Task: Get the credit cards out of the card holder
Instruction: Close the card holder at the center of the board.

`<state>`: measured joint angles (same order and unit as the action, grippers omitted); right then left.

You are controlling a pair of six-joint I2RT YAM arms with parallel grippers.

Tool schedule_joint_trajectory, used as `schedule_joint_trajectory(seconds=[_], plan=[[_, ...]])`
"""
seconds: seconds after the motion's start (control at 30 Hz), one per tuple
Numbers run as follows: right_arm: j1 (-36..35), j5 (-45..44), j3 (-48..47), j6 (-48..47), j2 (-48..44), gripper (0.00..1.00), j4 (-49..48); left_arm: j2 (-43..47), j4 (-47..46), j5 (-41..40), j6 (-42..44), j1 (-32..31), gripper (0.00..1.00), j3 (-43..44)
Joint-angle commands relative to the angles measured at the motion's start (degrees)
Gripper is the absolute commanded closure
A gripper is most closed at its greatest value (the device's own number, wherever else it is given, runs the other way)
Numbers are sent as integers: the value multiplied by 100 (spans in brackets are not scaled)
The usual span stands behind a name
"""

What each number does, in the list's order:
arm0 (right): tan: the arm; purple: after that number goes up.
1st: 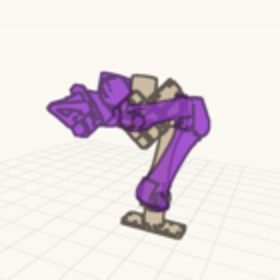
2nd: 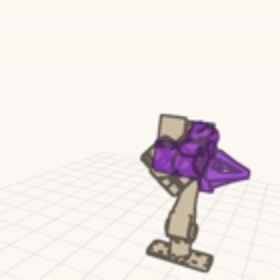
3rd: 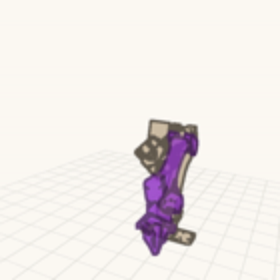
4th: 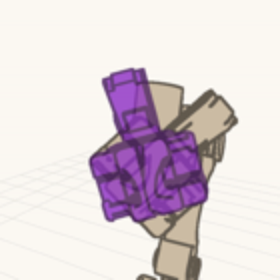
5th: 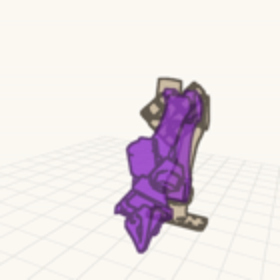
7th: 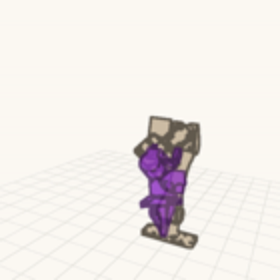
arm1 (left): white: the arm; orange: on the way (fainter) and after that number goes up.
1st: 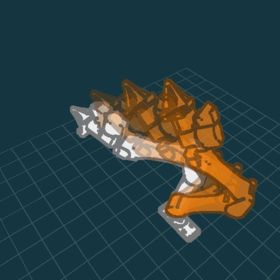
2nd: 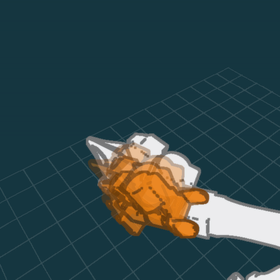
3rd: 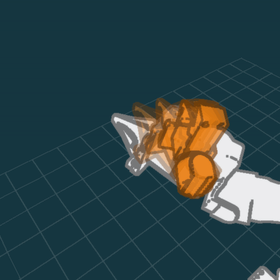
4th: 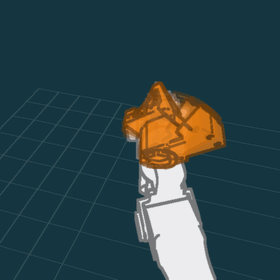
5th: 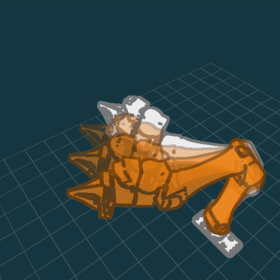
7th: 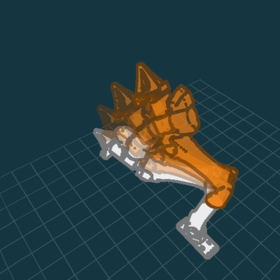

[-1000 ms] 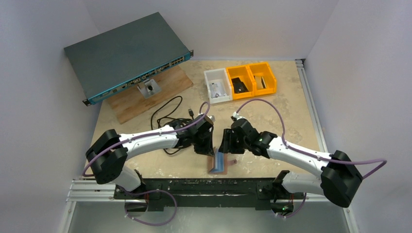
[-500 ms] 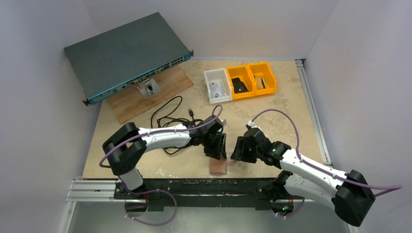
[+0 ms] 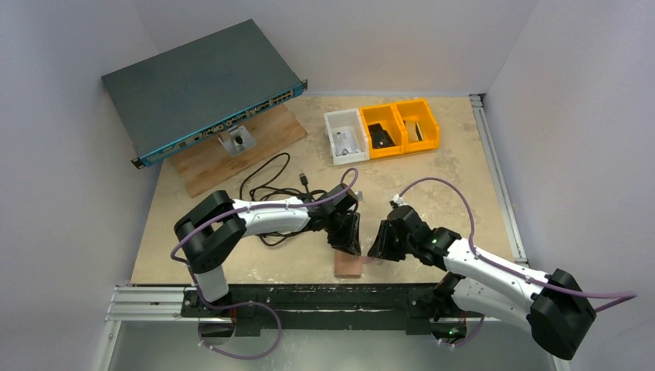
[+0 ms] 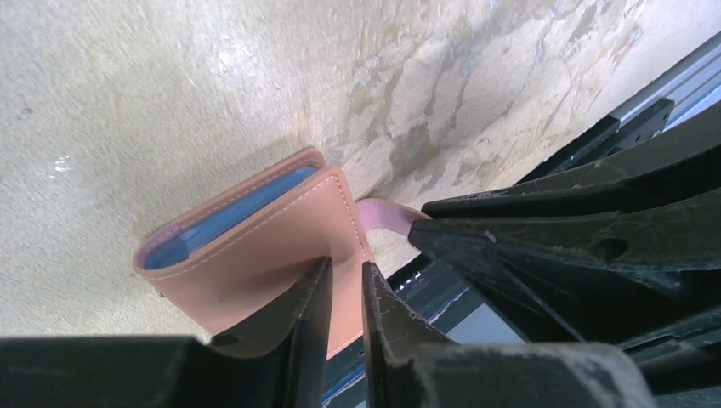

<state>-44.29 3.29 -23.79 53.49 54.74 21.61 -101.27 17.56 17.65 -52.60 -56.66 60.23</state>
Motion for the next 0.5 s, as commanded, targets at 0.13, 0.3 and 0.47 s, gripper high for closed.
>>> schedule_joint_trajectory(seconds=[0.13,0.3,0.47], plan=[[12,178,-334,-142,469,97,-560,-138,-156,-212,129,85,100,-30],[14,270,-490,-164,636,98,-733,-258,76,-390,183,86,100,60],[2,580,-512,-117,964,100,-1185,-395,101,-390,195,92,100,77]])
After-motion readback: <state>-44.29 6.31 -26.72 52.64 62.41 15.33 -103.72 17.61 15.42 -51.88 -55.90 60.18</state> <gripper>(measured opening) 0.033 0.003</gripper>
